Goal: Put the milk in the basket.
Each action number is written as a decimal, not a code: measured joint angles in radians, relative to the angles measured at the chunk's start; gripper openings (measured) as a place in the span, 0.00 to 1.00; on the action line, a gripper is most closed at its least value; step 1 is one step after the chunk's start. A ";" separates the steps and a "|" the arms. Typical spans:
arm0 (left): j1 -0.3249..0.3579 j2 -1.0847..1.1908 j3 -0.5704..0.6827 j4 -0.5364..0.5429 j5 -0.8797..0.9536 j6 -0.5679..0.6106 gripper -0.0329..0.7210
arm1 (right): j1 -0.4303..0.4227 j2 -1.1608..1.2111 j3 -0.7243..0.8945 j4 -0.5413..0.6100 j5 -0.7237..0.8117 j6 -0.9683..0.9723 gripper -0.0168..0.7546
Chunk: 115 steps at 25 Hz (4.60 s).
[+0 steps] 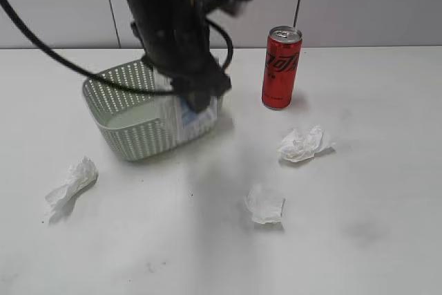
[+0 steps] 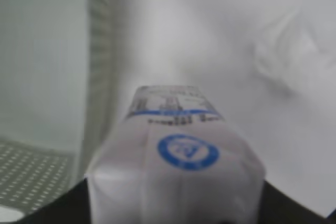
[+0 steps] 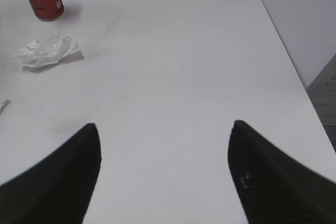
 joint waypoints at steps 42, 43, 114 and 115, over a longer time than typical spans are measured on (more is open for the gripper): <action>0.338 0.296 -0.237 -0.051 -0.051 0.000 0.91 | 0.000 0.000 0.000 0.000 0.000 0.000 0.78; 0.338 0.270 -0.238 -0.038 -0.042 0.000 0.92 | 0.000 0.000 0.000 0.000 0.000 0.000 0.78; 0.659 -1.749 1.129 0.003 -0.107 -0.143 0.83 | 0.000 0.000 0.000 0.000 0.000 -0.001 0.78; 0.678 -1.772 1.129 0.003 -0.107 -0.143 0.83 | 0.000 0.000 0.000 0.000 0.000 -0.001 0.78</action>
